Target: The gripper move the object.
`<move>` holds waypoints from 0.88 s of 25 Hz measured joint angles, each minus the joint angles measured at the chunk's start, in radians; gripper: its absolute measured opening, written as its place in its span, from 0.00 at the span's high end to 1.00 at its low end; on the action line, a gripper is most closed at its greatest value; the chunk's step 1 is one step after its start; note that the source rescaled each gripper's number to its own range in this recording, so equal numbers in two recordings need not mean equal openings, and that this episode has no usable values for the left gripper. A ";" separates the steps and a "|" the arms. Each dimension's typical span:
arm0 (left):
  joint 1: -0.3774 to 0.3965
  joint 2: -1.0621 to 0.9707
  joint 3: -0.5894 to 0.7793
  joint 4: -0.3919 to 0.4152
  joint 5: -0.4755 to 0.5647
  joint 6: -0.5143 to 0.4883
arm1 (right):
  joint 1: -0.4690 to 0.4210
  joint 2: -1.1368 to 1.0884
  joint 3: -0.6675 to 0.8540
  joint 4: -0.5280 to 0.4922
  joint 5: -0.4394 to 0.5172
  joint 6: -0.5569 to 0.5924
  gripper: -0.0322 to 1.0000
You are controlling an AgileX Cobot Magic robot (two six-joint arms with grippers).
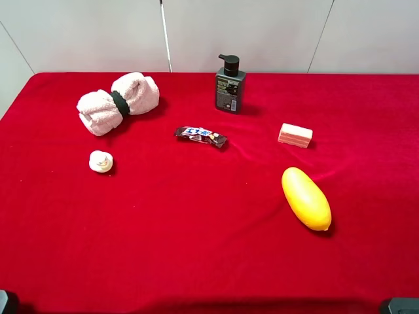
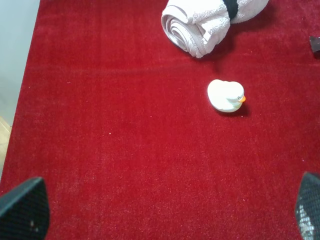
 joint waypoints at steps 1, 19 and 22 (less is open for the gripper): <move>0.000 0.000 0.000 0.000 0.000 0.000 | 0.000 -0.009 0.000 -0.001 -0.001 0.001 0.00; 0.000 0.000 0.000 0.000 0.000 0.000 | 0.000 -0.263 0.002 -0.026 -0.004 0.014 0.00; 0.000 0.000 0.000 0.000 0.000 0.000 | 0.000 -0.264 0.002 -0.026 -0.004 0.014 0.00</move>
